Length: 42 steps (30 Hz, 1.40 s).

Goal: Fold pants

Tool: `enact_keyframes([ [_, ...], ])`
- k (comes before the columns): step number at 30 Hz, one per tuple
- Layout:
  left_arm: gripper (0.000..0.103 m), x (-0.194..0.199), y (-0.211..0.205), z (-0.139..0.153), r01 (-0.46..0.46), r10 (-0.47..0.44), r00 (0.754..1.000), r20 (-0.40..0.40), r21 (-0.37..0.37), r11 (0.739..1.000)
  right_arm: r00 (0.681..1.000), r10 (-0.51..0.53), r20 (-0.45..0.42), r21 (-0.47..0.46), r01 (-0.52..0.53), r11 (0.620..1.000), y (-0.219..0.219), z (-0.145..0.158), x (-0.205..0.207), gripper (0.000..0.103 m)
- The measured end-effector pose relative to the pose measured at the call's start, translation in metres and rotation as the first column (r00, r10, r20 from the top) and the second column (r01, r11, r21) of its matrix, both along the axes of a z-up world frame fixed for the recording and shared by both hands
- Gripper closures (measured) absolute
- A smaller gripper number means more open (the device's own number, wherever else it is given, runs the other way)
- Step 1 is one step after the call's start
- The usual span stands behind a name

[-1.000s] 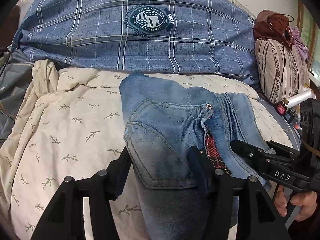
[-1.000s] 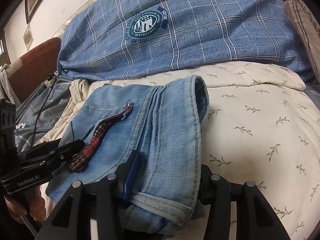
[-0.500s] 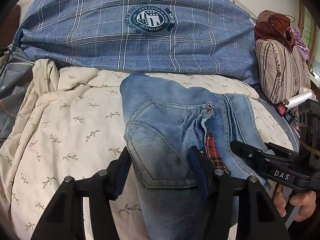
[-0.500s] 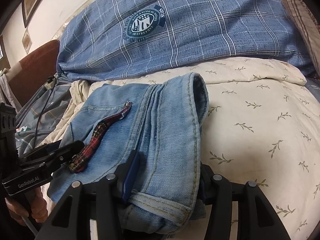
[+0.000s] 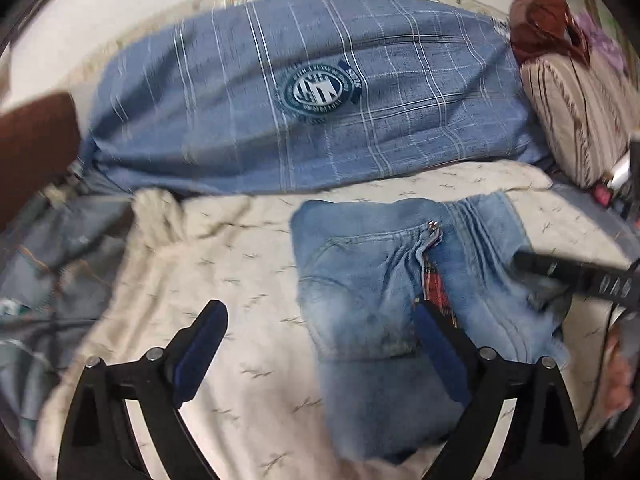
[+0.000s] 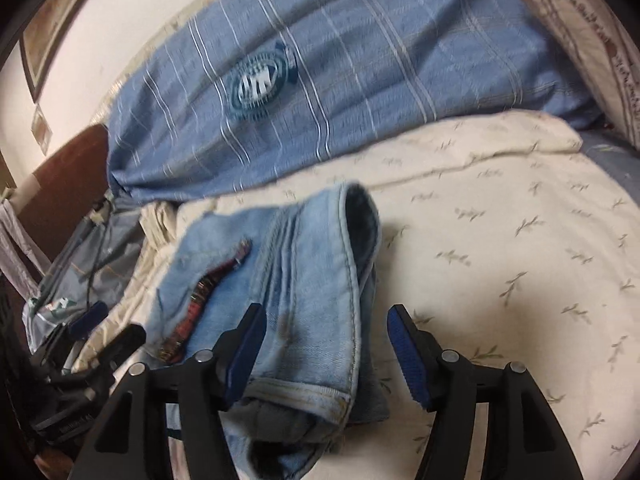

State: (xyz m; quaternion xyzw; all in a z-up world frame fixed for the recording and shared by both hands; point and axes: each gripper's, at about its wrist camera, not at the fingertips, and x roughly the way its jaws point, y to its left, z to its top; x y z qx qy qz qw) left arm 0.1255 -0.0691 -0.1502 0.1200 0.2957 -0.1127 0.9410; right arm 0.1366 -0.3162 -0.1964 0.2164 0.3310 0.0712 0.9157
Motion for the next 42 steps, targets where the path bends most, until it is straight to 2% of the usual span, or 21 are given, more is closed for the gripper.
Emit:
enact_keyframes([
  [2,0.006,-0.014,0.0,0.002,-0.019,0.018,1.0,0.011,0.016,1.0,0.999,-0.017,0.035,-0.004,0.017,1.0,-0.002,0.007,-0.008,0.036],
  [7,0.005,-0.044,0.013,0.01,-0.041,0.041,0.999,-0.013,-0.039,0.998,0.99,-0.05,0.135,-0.039,0.056,0.998,-0.002,0.025,-0.031,0.035],
  [11,0.004,-0.06,0.018,0.018,-0.063,0.063,0.998,0.008,-0.024,0.998,0.982,-0.045,0.186,-0.058,0.056,0.997,0.007,0.034,-0.051,0.034],
  [16,0.004,-0.073,0.027,0.03,-0.102,0.103,0.994,0.034,-0.01,0.995,0.977,-0.017,0.213,-0.069,0.033,0.997,0.028,0.034,-0.078,0.033],
  [23,0.003,-0.092,0.031,0.037,-0.119,0.12,0.992,0.032,-0.015,0.993,0.973,0.034,0.23,-0.117,-0.007,0.993,0.055,0.033,-0.113,0.033],
  [30,0.003,-0.107,0.03,0.052,-0.124,0.126,0.991,0.046,-0.037,0.992,0.965,0.017,0.263,-0.117,0.015,0.993,0.061,0.036,-0.15,0.033],
  [42,0.003,-0.128,0.036,0.068,-0.113,0.118,0.991,0.063,-0.074,0.991,0.926,0.028,0.376,-0.181,0.043,0.983,0.075,0.072,-0.199,0.032],
])
